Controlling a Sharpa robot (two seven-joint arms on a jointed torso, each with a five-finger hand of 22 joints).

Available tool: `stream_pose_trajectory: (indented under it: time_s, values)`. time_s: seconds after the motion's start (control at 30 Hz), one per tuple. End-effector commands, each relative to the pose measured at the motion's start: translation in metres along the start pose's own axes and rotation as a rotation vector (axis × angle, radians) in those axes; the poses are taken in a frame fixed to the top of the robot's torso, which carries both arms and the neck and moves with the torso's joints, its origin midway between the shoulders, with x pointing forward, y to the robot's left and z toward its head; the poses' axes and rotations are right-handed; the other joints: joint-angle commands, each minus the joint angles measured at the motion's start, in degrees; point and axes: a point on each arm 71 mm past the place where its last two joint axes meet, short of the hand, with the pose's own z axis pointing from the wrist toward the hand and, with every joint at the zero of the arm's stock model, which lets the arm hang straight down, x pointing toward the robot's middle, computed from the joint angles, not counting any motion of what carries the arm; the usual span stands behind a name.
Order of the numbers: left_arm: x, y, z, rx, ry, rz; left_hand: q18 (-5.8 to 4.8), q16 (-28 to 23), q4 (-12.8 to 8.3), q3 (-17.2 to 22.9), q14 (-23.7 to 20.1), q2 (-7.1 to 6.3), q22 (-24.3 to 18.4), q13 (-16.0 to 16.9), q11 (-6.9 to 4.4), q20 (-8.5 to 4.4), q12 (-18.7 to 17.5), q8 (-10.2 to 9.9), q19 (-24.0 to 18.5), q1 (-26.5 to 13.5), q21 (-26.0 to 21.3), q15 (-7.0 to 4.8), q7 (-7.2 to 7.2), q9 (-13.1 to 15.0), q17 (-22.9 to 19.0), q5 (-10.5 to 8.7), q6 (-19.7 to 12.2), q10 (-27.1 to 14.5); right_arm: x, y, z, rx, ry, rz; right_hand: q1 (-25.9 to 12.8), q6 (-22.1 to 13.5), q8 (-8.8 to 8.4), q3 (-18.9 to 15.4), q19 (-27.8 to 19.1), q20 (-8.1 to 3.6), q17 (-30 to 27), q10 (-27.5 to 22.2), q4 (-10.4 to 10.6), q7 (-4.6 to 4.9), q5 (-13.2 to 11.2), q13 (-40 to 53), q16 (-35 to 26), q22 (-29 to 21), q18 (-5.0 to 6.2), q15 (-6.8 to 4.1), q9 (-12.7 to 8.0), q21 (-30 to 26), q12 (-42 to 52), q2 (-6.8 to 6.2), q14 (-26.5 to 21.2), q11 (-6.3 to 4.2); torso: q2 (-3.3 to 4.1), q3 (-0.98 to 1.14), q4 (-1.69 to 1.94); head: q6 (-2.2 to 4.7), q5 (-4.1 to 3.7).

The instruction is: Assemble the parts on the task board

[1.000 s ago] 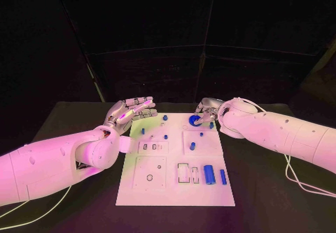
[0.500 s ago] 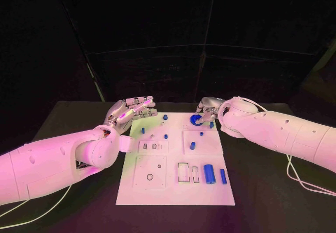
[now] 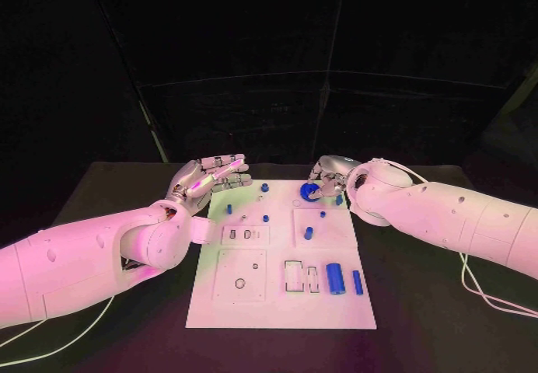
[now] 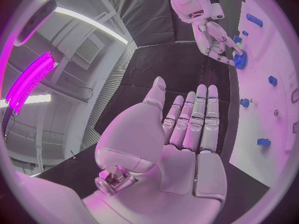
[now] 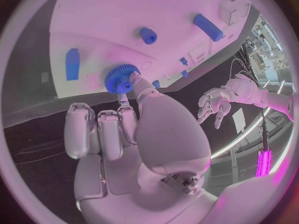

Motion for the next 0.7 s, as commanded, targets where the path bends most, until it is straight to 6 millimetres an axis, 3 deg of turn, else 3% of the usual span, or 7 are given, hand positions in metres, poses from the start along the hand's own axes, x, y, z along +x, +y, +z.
stream_pose_trajectory:
  time_s: [0.03,0.4,0.7]
  values:
    - [0.001,-0.001,0.0,0.007,0.014,-0.002,0.64,-0.2,-0.3,0.0,-0.2,0.58,-0.1,0.0,-0.05,0.25,-0.4,-0.3,0.3,-0.1,-0.4,0.31,2.66,-0.1,-0.1,-0.19,-0.4,-0.2,-0.007,0.01,-0.002,-0.043,-0.086,-0.012,-0.7,1.0,0.01,0.4,0.5,0.01,2.3,0.6,0.0,-0.69,0.4,1.9,0.2,0.3,-1.22,-0.37,0.0,0.2,0.4,-0.13,3.6,-0.05,-0.05,-0.07,0.01,0.09,0.04]
    - [0.0,-0.002,0.0,0.008,0.011,0.0,0.64,-0.2,-0.3,0.0,-0.2,0.58,-0.1,0.0,-0.05,0.25,-0.4,-0.3,0.3,-0.1,-0.4,0.31,2.66,-0.1,-0.1,-0.19,-0.4,-0.2,0.0,0.072,0.001,-0.16,-0.14,-0.086,-1.3,1.3,-0.1,0.7,1.4,-0.07,2.4,1.0,0.0,-0.76,0.2,2.4,0.3,1.6,-1.51,-0.43,-0.1,0.7,0.7,-0.61,3.6,-0.11,0.1,-0.02,0.2,0.3,0.17]
    - [0.002,-0.002,0.001,0.012,0.012,0.0,0.64,-0.2,-0.3,0.0,-0.2,0.58,-0.1,0.0,-0.05,0.25,-0.4,-0.3,0.3,-0.1,-0.4,0.31,2.66,-0.1,-0.1,-0.19,-0.4,-0.2,0.007,0.102,0.014,-0.186,-0.154,-0.116,-1.4,1.4,-0.11,0.8,1.7,-0.09,2.4,1.0,0.0,-0.8,0.2,2.5,0.3,2.1,-1.61,-0.46,-0.1,0.9,0.8,-0.68,3.6,-0.14,0.14,-0.01,0.16,0.15,0.48]
